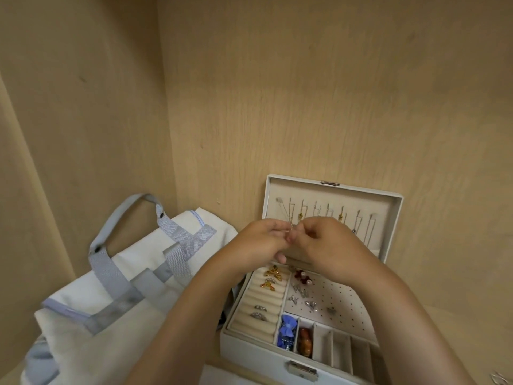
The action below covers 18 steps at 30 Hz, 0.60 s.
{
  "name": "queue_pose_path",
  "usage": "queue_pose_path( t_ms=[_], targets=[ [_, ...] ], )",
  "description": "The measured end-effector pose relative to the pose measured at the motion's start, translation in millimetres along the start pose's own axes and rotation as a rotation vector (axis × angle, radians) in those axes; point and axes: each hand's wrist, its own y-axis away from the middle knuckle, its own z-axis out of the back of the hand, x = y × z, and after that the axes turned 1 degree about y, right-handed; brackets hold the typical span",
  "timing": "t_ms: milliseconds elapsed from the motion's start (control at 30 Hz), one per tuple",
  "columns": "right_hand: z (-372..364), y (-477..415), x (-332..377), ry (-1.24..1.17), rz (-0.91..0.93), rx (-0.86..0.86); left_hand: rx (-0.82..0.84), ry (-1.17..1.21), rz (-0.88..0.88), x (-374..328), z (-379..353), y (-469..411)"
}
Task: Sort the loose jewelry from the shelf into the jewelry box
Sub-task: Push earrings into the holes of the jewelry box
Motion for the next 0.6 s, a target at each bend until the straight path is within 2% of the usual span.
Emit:
queue_pose_path(
  t_ms=[100,200,433,600],
  targets=[
    [-1.4,-2.9,-2.5,-0.049,0.04,-0.077,0.077,0.032,-0.017,1.2,-4.4,2.2],
    [-3.8,-5.7,-7.4,-0.086,0.039,-0.118,0.032,-0.021,-0.019,4.1,-3.7,0.7],
    [-12.6,-8.3,-15.1,-0.203,0.008,-0.071,-0.066,-0.067,-0.035,12.0,4.6,-3.0],
    [-20.5,-7.2,-16.1,-0.213,-0.051,0.136,-0.108,0.067,-0.104,12.2,7.0,-5.1]
  ],
)
